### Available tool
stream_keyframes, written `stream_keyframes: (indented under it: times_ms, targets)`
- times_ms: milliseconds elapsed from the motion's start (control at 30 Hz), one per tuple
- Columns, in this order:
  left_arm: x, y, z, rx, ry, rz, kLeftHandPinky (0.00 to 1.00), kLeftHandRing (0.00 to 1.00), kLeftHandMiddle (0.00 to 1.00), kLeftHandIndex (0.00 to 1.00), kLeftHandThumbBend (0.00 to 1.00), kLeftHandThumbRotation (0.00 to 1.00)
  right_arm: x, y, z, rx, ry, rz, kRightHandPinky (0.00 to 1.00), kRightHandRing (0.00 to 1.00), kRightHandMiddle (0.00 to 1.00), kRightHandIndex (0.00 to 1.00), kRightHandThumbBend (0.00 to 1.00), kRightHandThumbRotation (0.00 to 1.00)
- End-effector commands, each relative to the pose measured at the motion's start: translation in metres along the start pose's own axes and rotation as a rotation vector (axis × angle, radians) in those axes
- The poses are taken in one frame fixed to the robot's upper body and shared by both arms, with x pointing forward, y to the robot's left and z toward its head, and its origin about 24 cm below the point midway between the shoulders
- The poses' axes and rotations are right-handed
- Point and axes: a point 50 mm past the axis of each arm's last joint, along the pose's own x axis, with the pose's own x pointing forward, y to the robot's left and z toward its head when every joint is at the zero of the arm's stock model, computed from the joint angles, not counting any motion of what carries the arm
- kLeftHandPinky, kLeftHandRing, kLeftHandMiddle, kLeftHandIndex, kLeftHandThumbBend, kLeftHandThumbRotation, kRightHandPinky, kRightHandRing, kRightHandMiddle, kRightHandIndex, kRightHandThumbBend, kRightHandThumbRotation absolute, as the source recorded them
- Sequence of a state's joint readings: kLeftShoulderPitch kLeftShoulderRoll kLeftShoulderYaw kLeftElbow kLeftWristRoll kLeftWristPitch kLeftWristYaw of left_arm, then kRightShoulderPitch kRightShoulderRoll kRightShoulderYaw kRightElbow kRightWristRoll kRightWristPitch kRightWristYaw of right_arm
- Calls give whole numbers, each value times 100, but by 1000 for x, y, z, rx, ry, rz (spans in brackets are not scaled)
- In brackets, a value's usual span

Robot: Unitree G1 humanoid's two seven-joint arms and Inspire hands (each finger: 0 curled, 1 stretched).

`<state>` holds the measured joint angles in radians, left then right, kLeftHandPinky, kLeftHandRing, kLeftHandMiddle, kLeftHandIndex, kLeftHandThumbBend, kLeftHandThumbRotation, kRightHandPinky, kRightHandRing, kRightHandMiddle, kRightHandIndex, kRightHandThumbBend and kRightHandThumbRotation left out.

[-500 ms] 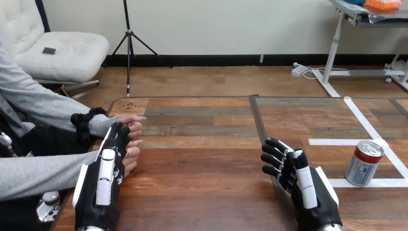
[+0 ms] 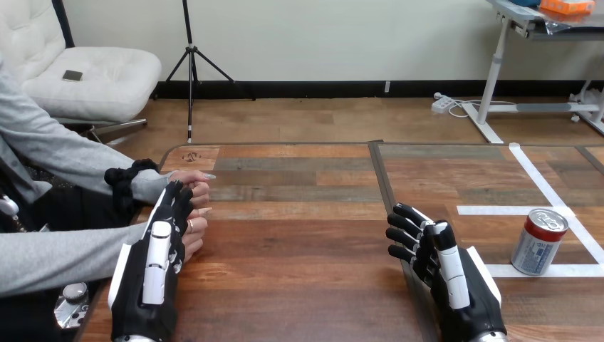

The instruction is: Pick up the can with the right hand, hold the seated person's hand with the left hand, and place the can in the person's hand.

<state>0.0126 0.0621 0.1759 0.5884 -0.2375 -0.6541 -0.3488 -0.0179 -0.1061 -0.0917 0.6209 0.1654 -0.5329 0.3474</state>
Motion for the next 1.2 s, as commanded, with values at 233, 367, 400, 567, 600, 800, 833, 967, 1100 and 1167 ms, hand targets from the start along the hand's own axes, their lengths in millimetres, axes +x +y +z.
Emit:
stream_keyframes:
  times_ms: [233,367,400,567,600,800,833,967,1100,1167]
  targets:
    - [15,-3,10,10,-52,-29,100,97,95,95,50,100,26,2,27,-9,-105,74,86,88,89,88,88,100]
    - [15,-3,10,6,-46,-31,100,97,95,95,50,100,32,2,35,-39,-130,119,86,89,90,89,90,100]
    - [15,-3,10,4,-43,-34,100,97,95,95,49,100,34,1,39,-46,-142,131,87,89,90,89,91,100]
    - [15,-3,10,8,-39,-41,100,97,95,95,48,100,43,-2,51,-47,-164,137,87,90,91,90,95,99]
    - [15,-3,10,11,-38,-42,100,97,95,95,48,100,45,-3,55,-46,-169,136,87,90,91,90,96,99]
    - [15,-4,9,20,-37,-39,100,96,94,95,48,100,57,-9,72,-53,-204,132,88,90,90,89,99,96]
    - [15,-4,9,20,-37,-39,100,96,94,95,47,100,58,-11,75,-59,-211,131,88,90,90,89,99,96]
    - [15,-5,9,18,-39,-42,100,96,94,95,45,100,64,-16,87,-83,-242,128,88,91,91,89,100,97]
    - [15,-6,8,10,-35,-46,100,97,95,95,45,100,70,-22,102,-87,-278,121,88,91,91,89,100,99]
    - [15,-6,8,8,-34,-48,100,97,95,95,45,100,72,-24,108,-89,-292,118,88,91,91,89,100,99]
